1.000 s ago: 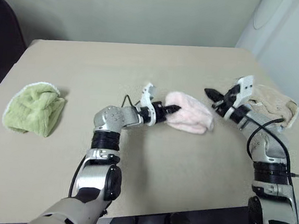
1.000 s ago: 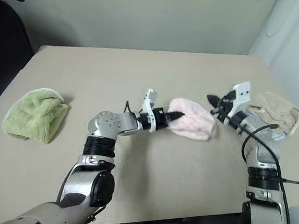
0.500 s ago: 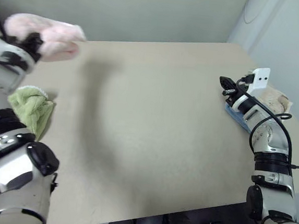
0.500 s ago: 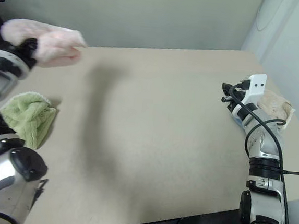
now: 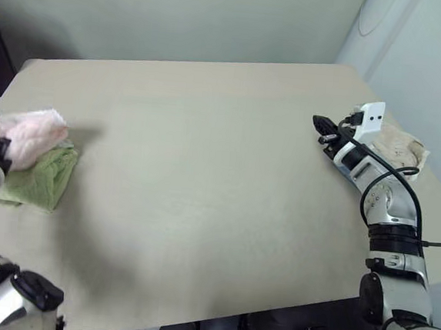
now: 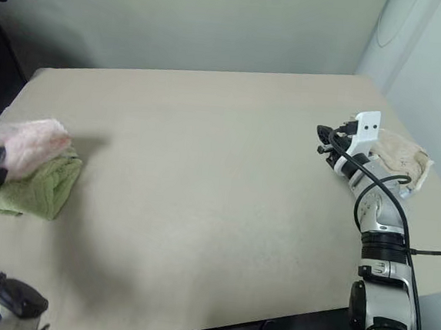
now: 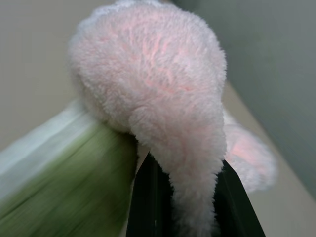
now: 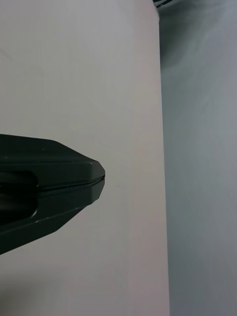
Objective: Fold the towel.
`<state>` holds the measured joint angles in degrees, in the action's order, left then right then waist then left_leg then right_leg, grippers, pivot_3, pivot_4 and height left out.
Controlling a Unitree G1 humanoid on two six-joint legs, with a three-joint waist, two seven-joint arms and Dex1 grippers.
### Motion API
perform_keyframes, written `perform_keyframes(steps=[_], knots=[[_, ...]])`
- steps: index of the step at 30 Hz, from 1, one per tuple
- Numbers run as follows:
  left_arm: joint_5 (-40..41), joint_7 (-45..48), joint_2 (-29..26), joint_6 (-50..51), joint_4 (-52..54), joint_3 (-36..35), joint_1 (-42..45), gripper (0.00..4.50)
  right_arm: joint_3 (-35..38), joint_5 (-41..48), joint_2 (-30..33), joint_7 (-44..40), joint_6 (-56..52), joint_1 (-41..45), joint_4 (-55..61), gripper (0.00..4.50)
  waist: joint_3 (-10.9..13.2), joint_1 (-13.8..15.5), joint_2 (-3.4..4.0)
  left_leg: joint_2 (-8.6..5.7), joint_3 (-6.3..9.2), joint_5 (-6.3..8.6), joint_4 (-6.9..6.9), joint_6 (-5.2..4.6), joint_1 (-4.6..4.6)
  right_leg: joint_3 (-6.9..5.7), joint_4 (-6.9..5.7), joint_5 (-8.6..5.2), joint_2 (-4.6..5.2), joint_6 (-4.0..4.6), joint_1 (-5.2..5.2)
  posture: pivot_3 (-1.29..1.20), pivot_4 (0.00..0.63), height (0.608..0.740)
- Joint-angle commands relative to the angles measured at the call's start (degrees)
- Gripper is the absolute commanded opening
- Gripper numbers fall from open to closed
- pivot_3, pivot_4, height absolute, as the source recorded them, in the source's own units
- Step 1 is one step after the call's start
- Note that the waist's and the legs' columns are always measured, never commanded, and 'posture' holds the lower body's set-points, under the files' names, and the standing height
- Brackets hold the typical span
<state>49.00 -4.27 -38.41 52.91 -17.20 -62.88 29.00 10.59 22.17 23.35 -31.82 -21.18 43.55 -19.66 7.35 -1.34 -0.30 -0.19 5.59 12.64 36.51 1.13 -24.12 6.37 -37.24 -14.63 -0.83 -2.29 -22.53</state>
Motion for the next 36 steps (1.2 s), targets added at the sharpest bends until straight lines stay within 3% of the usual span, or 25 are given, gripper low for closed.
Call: perform_keyframes(steps=[1,2,3,14,21,28,33,36], knots=[[4.0,-3.5,1.5,1.9,7.0,-3.2,-3.2,0.01,0.3,-0.1,0.7,-1.0,1.1,0.9,1.1,0.0,0.0,0.0,0.0,0.0,0.0,-0.01,0.0,0.01,0.01,0.01,-0.02,0.0,0.0,0.0,0.01,0.0,0.15,0.74],[5.0,-4.5,2.5,1.7,7.9,-4.0,-3.8,0.01,0.1,-0.2,0.5,-1.1,1.1,1.3,0.8,0.0,0.0,0.1,0.0,0.0,0.0,-0.02,0.02,0.03,0.02,0.0,-0.06,0.0,0.0,0.01,0.01,0.0,0.15,0.74],[6.0,-5.2,3.2,1.4,8.6,-4.5,-4.1,0.69,-0.1,-0.3,0.4,-1.2,1.2,1.6,0.4,0.0,0.0,0.2,0.0,0.0,0.0,-0.02,0.07,0.03,0.02,0.0,-0.08,0.01,-0.01,0.01,0.02,0.0,0.15,0.74],[15.7,-8.2,4.2,-0.1,11.3,-7.0,-5.9,4.46,-1.3,-0.5,-0.9,-2.2,1.9,2.5,-1.4,0.0,0.0,0.1,-0.01,-0.01,-0.01,-0.01,0.32,0.03,0.03,0.0,-0.25,0.02,-0.02,0.01,0.05,0.0,0.15,0.74],[23.3,-7.2,3.5,1.5,15.5,-8.7,-14.4,4.46,-1.8,-0.2,-1.6,-3.2,1.5,2.5,-1.1,0.0,0.0,-0.1,-0.01,0.0,-0.02,-0.01,0.23,0.04,0.04,0.02,-0.23,0.02,-0.04,0.02,0.02,0.0,0.15,0.74],[27.9,13.0,7.0,4.9,35.2,-1.0,-39.4,4.46,-2.4,-0.7,-2.2,-4.0,1.6,3.4,-2.6,0.0,0.0,-0.3,-0.02,0.03,-0.02,0.03,0.15,0.09,0.05,0.02,-0.15,-0.04,-0.07,0.12,0.03,0.0,0.15,0.74],[20.0,21.1,6.1,-2.6,46.8,10.3,-43.2,4.46,-3.1,-1.5,-1.9,-5.0,1.5,4.7,-4.1,0.0,0.0,1.1,-0.01,0.05,0.14,0.05,0.32,0.08,0.09,-0.07,-0.39,-0.15,-0.11,0.3,-0.01,0.0,0.15,0.74],[6.0,22.4,0.1,-8.5,45.7,22.4,-37.3,4.46,-6.1,-4.5,0.0,-7.5,3.3,2.9,-4.1,0.0,0.0,1.7,-0.01,0.06,0.18,0.08,0.46,0.09,0.19,-0.09,-0.78,-0.21,-0.12,0.41,0.06,0.0,0.15,0.74]])
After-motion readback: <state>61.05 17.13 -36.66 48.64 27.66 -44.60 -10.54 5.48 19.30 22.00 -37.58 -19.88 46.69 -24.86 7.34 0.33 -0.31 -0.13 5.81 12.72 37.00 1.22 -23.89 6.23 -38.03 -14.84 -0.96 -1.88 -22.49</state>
